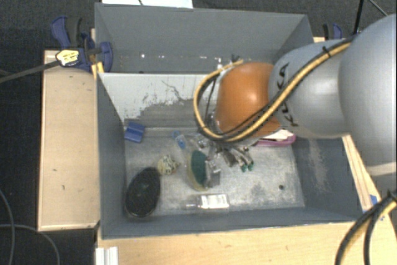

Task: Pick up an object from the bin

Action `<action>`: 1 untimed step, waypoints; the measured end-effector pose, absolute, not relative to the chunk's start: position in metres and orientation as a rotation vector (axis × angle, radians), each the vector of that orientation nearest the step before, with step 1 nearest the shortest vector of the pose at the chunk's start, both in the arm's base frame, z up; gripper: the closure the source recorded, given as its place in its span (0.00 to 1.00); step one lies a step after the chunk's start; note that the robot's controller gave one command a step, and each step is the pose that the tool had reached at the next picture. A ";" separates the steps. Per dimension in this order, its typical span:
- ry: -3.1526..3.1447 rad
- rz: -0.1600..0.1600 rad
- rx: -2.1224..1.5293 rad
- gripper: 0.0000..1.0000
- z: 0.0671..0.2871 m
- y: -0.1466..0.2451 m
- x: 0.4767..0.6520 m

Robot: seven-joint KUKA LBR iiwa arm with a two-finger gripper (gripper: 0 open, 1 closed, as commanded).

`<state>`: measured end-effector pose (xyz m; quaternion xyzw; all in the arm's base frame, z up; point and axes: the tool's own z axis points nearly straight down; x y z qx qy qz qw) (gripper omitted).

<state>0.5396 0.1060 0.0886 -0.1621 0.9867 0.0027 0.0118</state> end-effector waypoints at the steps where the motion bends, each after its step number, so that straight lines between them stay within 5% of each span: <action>1: 3.088 0.000 -0.520 1.00 0.232 0.096 0.516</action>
Offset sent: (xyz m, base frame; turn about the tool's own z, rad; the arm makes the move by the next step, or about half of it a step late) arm -0.0256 -0.0100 0.1383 -0.0130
